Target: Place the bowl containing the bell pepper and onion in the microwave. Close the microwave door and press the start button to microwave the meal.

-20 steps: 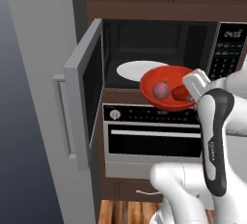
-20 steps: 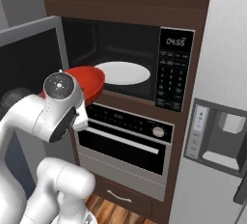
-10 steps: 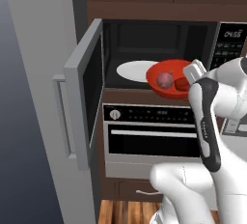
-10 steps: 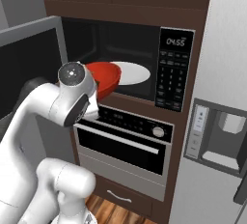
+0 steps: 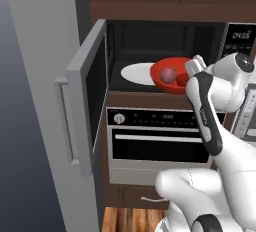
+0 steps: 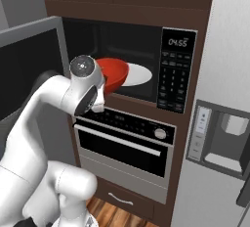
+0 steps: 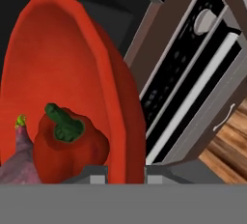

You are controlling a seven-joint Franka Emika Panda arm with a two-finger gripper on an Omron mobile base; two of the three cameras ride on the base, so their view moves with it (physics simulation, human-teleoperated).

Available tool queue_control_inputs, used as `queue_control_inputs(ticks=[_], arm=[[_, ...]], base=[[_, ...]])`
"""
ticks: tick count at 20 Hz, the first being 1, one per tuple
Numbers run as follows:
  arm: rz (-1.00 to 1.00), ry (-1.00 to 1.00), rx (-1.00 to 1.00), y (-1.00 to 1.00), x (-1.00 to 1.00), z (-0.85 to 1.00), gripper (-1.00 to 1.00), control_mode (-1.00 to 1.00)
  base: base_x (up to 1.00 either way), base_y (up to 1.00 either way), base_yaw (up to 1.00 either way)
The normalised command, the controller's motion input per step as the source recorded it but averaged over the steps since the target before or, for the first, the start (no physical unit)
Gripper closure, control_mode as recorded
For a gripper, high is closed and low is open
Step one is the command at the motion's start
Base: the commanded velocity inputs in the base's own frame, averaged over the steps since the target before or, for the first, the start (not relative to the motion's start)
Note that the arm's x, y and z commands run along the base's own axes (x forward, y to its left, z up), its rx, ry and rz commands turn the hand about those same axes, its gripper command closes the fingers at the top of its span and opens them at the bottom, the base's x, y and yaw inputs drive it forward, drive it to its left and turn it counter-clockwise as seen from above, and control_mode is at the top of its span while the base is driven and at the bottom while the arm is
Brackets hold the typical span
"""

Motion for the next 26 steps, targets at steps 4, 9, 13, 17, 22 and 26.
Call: queue_control_inputs(ticks=[4,9,13,17,22,26], arm=[[-0.03,0.01,0.07,0.0,0.65,0.09,1.0,-1.0],[-0.01,0.11,0.0,0.0,0.63,-0.01,1.0,-1.0],[0.0,0.11,0.0,0.0,0.62,-0.21,1.0,-1.0],[0.0,0.01,0.0,0.0,0.62,-0.27,1.0,-1.0],[0.0,0.0,0.0,0.0,0.68,-0.2,1.0,-1.0],[0.0,0.0,0.0,0.0,0.72,-0.2,1.0,-1.0]], base=[[0.0,0.0,0.0],[0.0,0.0,0.0],[0.0,0.0,0.0],[0.0,0.0,0.0],[0.0,0.0,0.0],[0.0,0.0,0.0]])
